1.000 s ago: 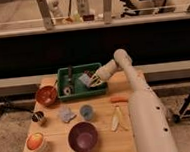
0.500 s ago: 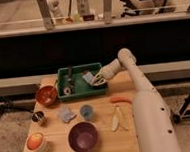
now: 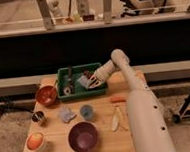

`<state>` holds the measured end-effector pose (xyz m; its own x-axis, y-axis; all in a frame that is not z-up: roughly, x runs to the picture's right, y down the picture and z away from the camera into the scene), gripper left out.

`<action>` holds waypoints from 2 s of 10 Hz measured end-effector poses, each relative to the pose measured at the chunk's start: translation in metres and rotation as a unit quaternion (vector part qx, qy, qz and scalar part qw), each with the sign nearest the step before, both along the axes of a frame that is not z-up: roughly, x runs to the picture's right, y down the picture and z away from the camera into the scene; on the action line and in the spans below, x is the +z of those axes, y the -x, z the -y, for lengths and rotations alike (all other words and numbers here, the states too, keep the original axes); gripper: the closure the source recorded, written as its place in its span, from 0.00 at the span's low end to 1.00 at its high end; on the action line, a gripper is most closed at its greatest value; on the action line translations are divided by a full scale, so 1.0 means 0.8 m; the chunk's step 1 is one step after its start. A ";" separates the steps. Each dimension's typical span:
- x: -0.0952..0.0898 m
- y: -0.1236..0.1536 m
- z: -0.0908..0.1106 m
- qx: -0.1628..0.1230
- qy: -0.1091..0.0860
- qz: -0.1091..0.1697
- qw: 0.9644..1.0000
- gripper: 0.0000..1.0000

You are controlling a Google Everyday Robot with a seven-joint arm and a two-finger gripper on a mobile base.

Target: Wipe tray with sponge

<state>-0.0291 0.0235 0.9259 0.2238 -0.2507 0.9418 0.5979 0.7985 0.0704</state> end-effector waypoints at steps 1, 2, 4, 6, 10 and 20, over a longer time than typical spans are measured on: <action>-0.002 0.011 -0.002 -0.007 0.000 0.010 1.000 1.00; -0.003 0.018 -0.003 -0.011 0.000 0.016 1.000 1.00; -0.003 0.023 -0.004 -0.016 0.000 0.024 1.000 1.00; -0.003 0.026 -0.005 -0.020 0.001 0.029 0.999 1.00; -0.001 0.006 -0.004 -0.011 -0.002 0.010 1.000 1.00; -0.009 -0.077 0.000 0.035 -0.009 -0.051 0.998 1.00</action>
<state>0.0324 0.0232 0.9190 0.3353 -0.2487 0.9087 0.5461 0.8372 0.0276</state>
